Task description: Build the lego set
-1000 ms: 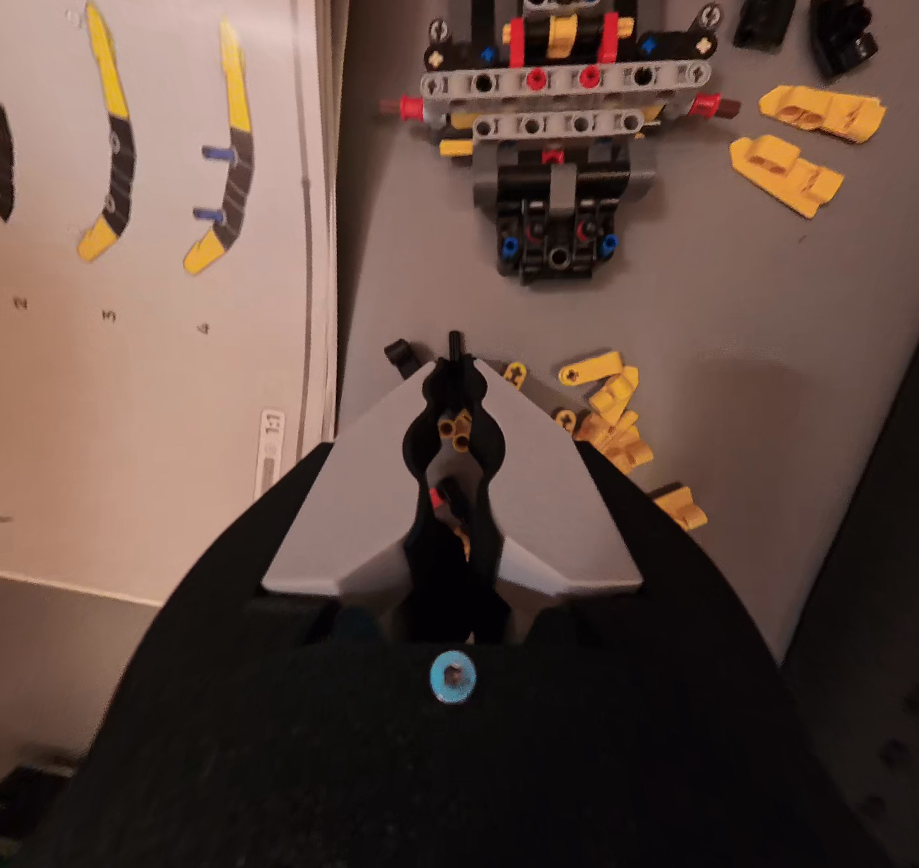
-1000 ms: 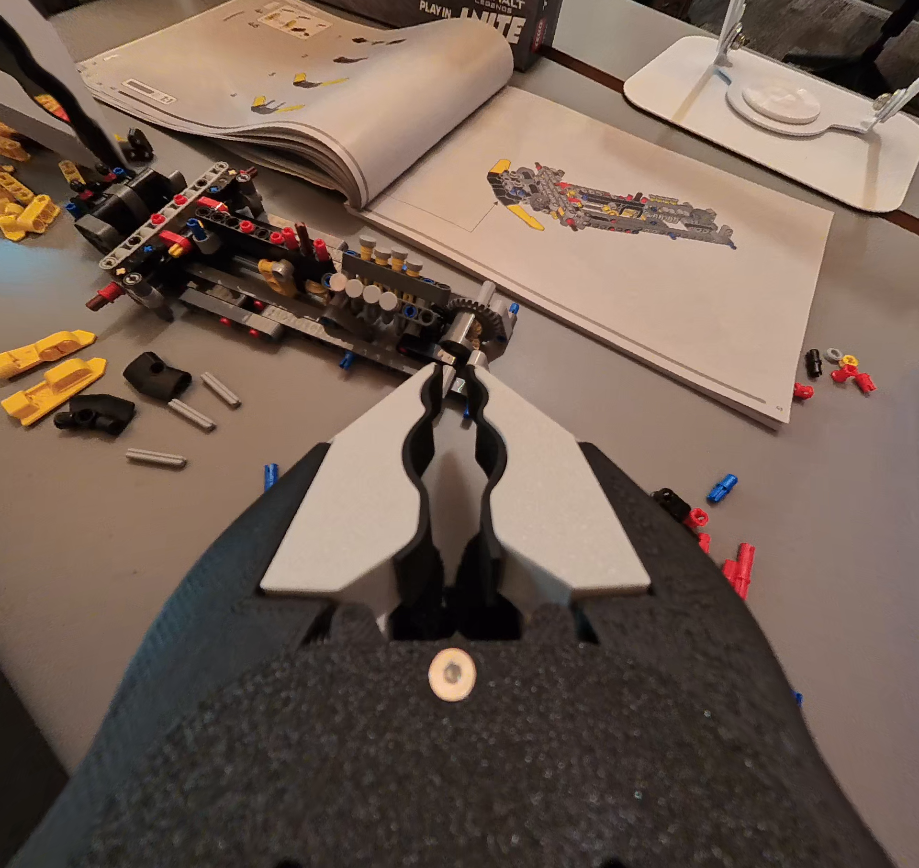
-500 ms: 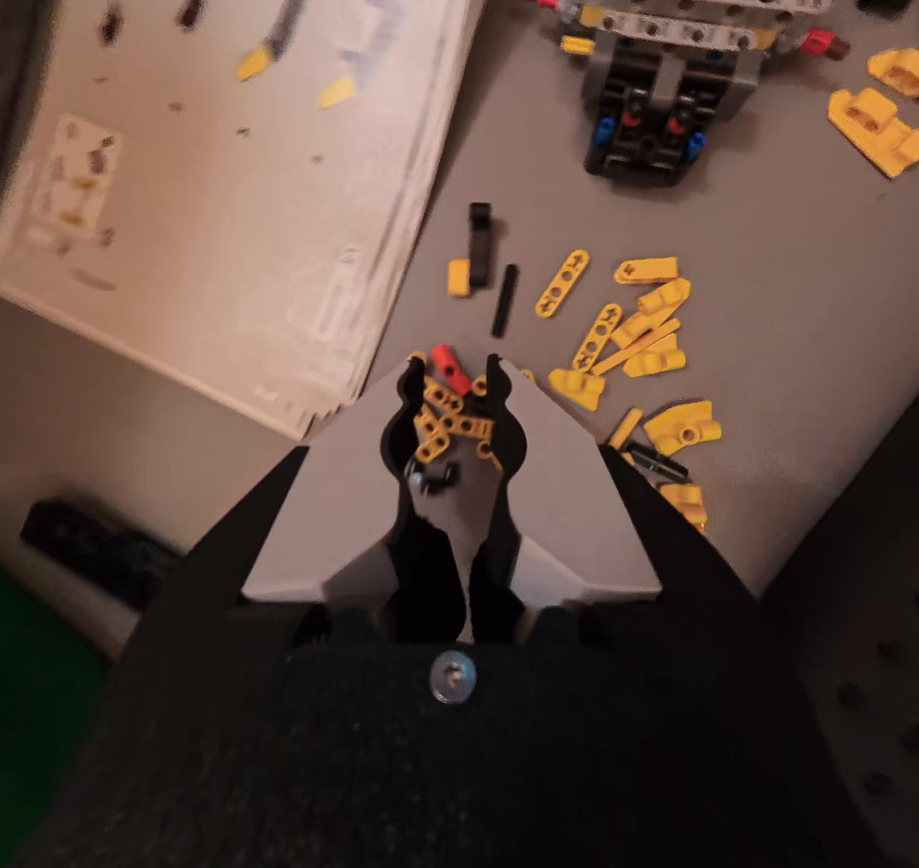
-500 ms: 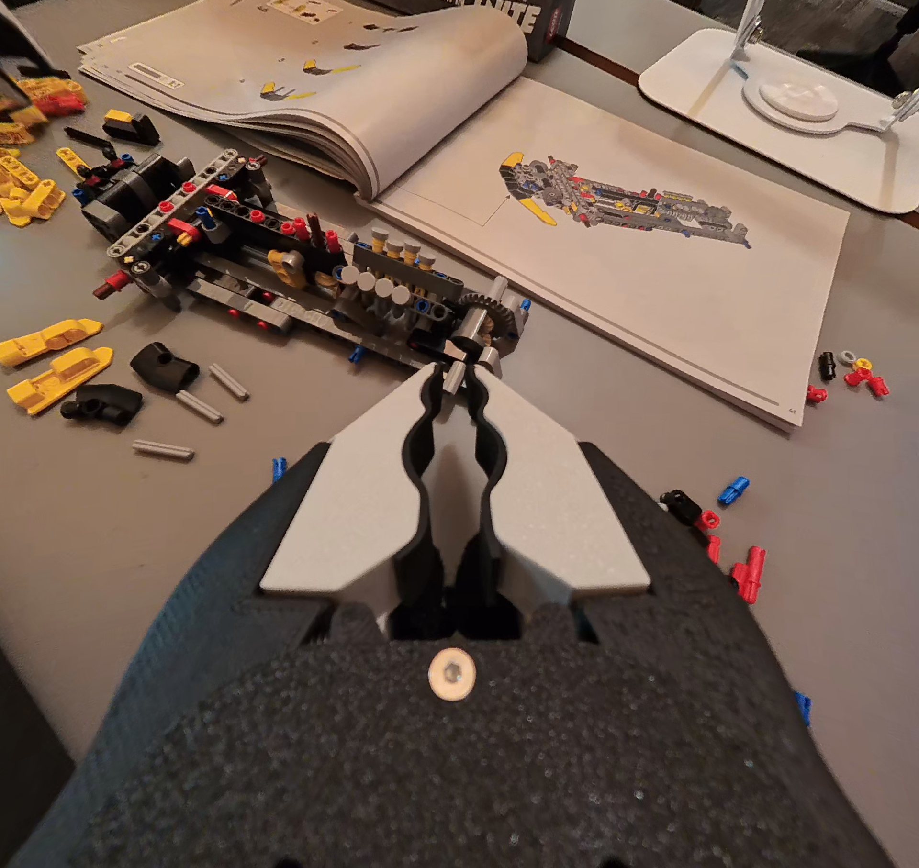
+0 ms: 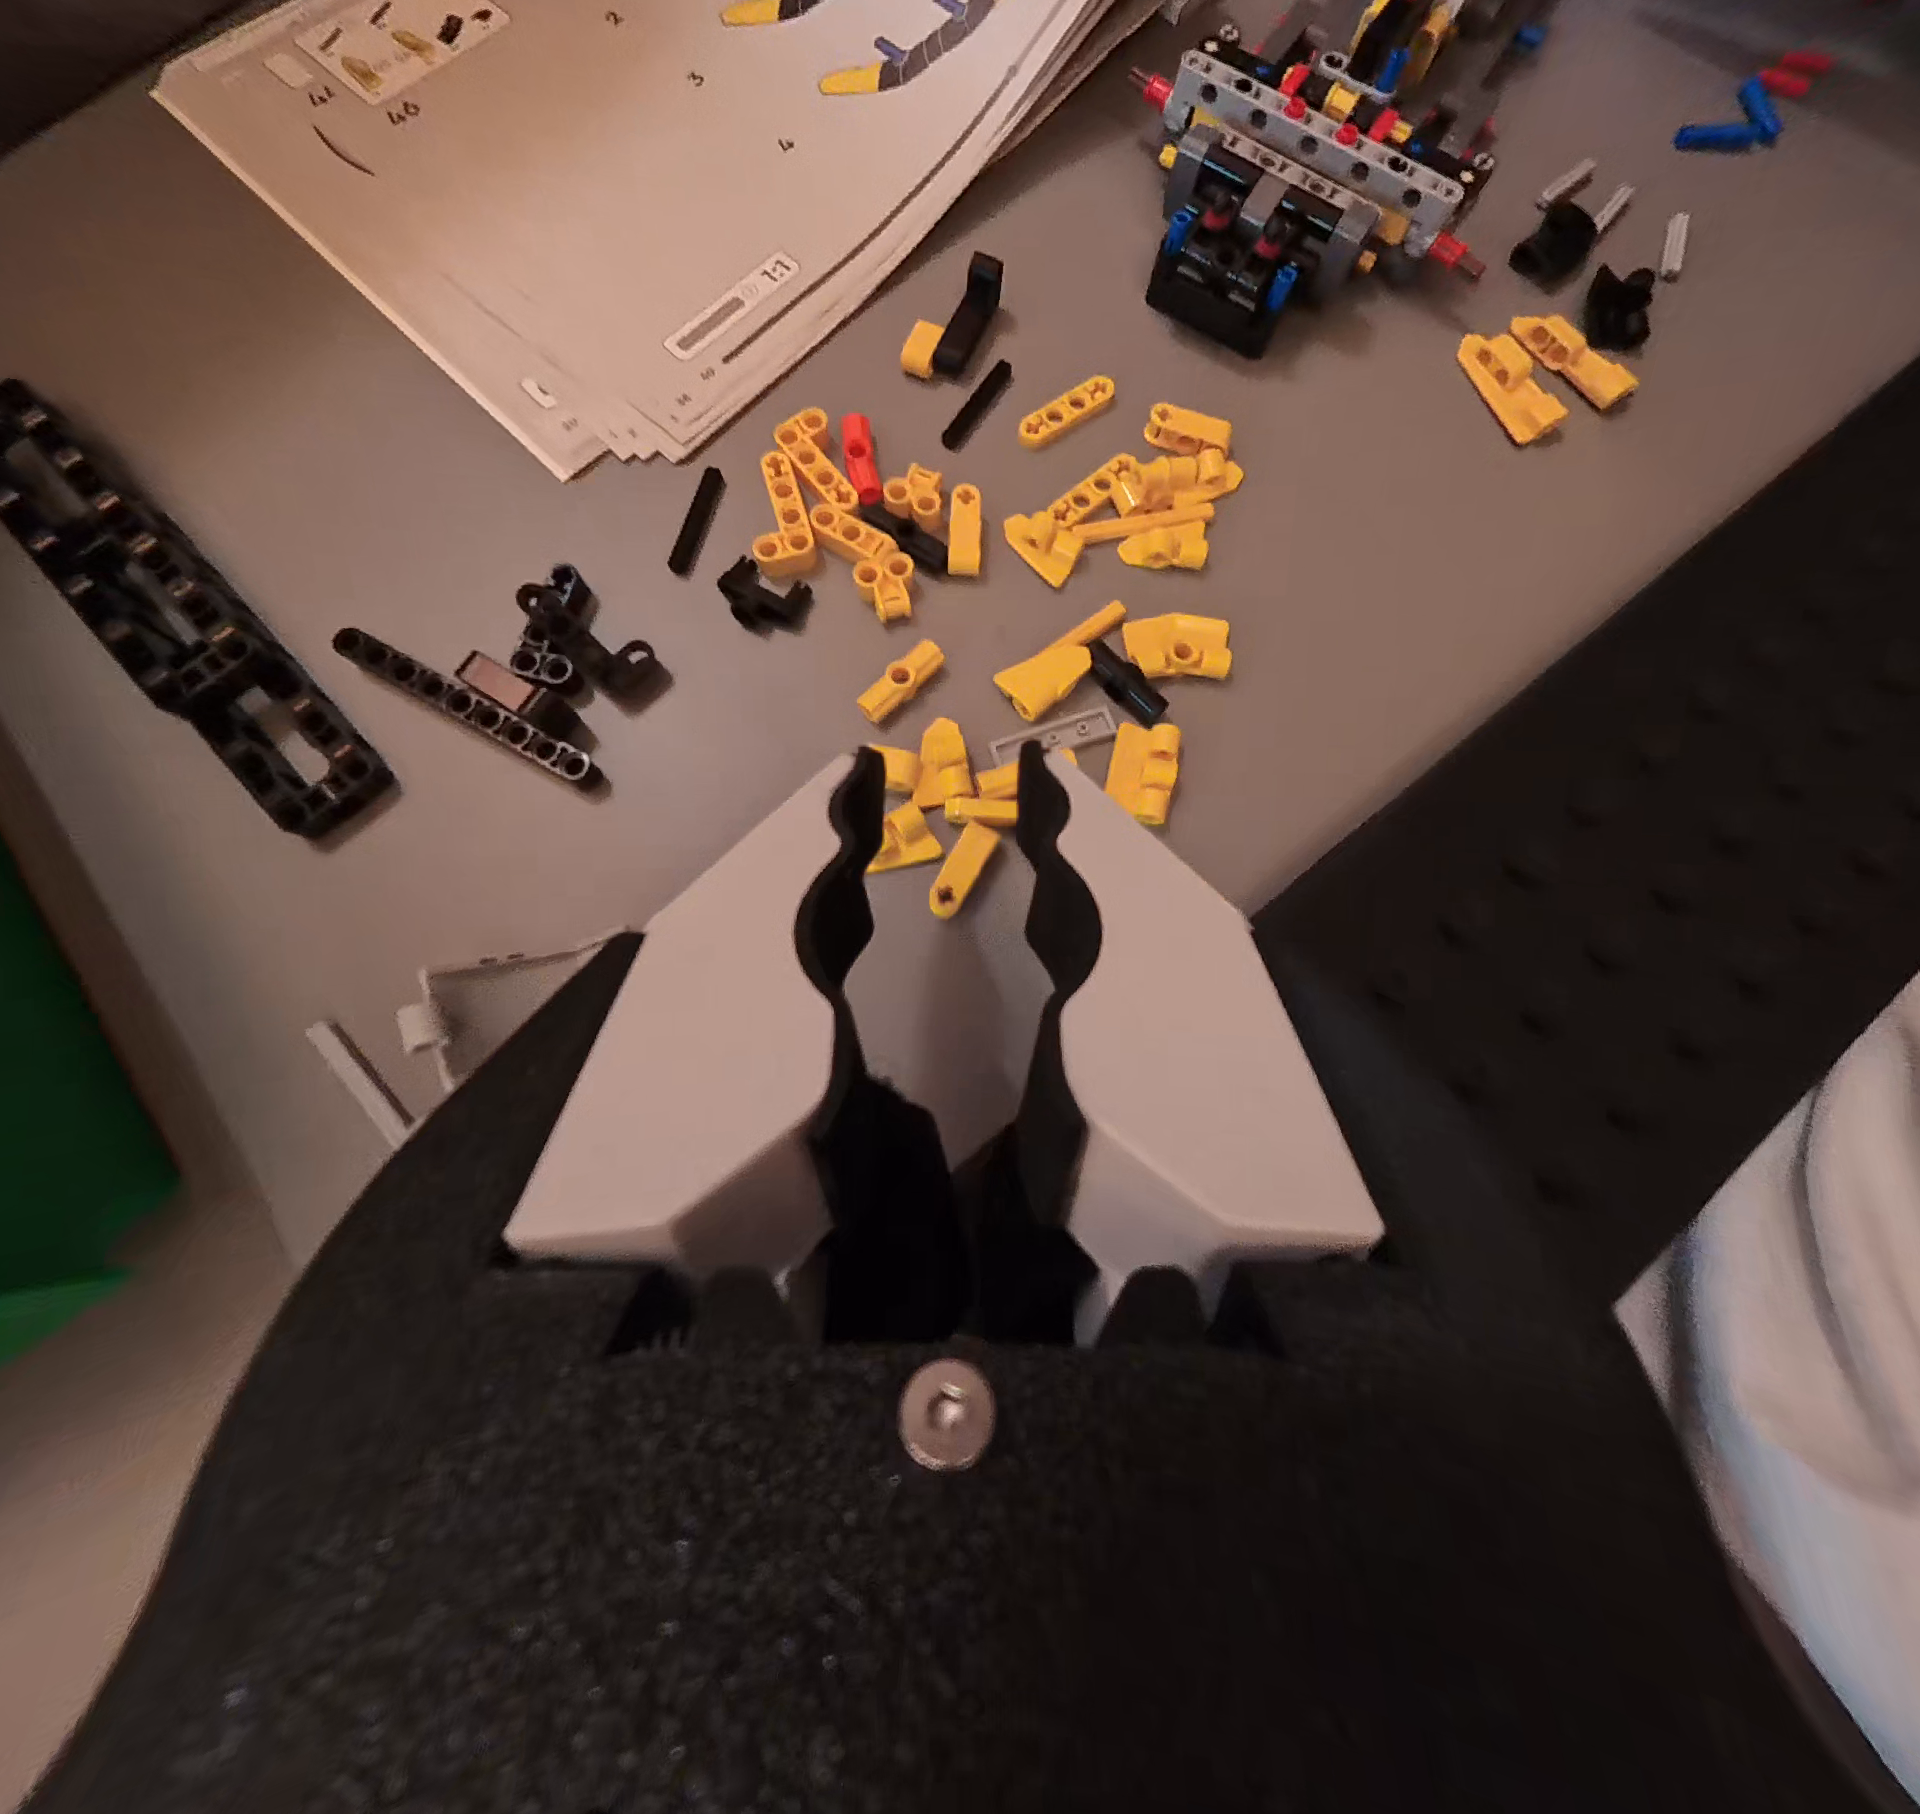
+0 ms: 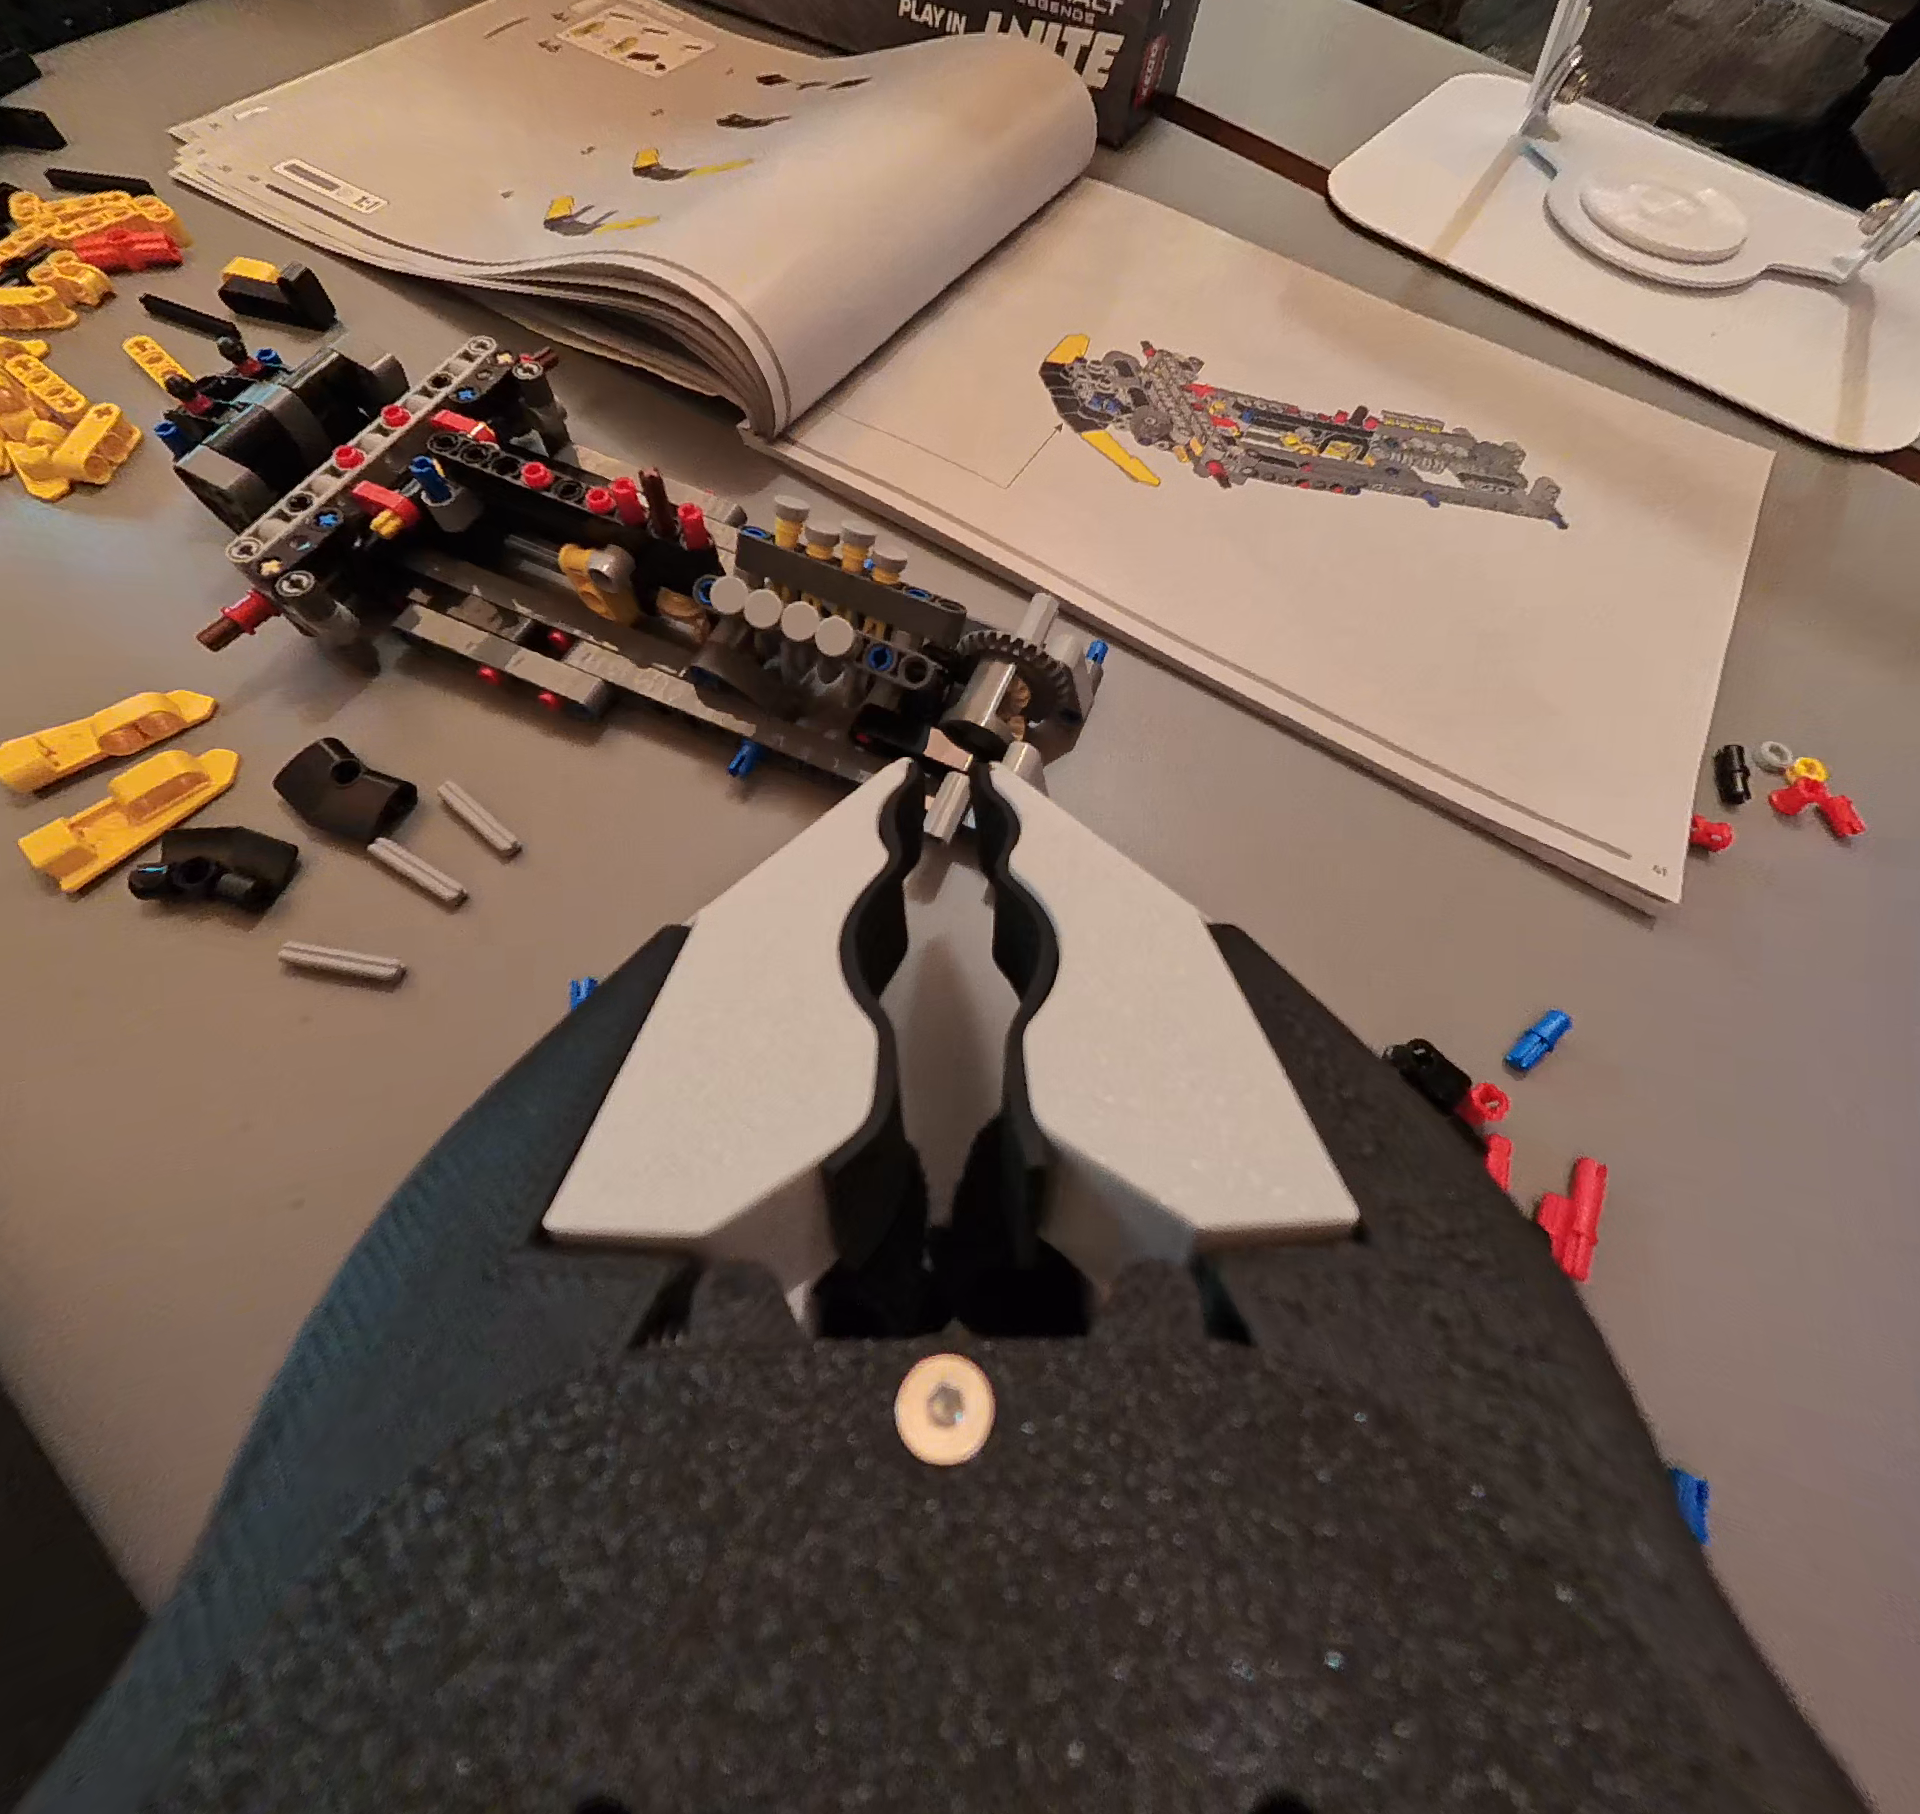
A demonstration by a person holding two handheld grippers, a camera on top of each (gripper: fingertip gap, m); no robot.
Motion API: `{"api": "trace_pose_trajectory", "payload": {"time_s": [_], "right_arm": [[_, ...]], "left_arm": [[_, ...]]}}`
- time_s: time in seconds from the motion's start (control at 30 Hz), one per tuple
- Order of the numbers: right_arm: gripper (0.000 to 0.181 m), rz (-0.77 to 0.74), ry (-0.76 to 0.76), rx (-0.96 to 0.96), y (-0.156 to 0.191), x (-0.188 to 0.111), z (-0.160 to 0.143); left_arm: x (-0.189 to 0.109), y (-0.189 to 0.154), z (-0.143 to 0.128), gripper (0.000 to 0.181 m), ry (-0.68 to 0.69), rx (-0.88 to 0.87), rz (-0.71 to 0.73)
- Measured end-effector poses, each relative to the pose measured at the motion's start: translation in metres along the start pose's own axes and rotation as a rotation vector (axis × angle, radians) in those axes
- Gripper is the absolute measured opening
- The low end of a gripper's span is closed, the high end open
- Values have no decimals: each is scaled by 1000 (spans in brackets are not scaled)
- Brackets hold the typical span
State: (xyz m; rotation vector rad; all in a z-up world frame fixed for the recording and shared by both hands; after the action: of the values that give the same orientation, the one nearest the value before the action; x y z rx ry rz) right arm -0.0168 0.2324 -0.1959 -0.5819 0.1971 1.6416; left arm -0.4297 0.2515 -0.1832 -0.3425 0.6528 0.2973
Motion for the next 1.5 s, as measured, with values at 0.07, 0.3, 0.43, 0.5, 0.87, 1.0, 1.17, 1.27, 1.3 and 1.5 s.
{"api": "trace_pose_trajectory", "payload": {"time_s": [0.07,0.3,0.43,0.5,0.87,1.0,1.17,1.27,1.3,1.5], "right_arm": [[8,-4,2,4,-1,1,0],[8,-34,6,27,-9,1,-3],[8,-48,9,39,-13,2,-3],[7,-54,8,42,-14,2,-3],[8,-119,-94,122,-25,-29,11],[9,-171,-86,135,-40,-49,4],[8,-311,0,161,-66,-80,-31],[6,-373,82,187,-78,-100,-54],[6,-388,120,199,-81,-107,-62],[7,-337,219,308,-89,-124,-87]], "left_arm": [[-3,-1,-3,24,-3,1,15],[3,8,-9,24,-5,-12,17],[6,9,-5,24,-24,-9,7],[7,9,-4,23,-26,-3,11],[34,58,65,23,-143,-154,166],[52,86,114,23,-196,-221,164],[86,112,140,23,-157,-187,243],[102,122,139,23,-142,-152,289],[106,123,135,25,-116,-152,296],[92,138,123,29,-73,-112,477]]}}
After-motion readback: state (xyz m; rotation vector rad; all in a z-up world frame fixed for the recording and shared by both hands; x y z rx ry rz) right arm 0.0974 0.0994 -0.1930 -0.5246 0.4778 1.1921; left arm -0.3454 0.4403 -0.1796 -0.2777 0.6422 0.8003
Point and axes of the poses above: each gripper's, where its closed fingertips meet, x out along the fingers, z out of its top, y = z × x across the jaws, the point moved 4 cm from there along -x, back along the fingers, and after that the axes turned 15 degrees about -z, right-handed, at the moved point
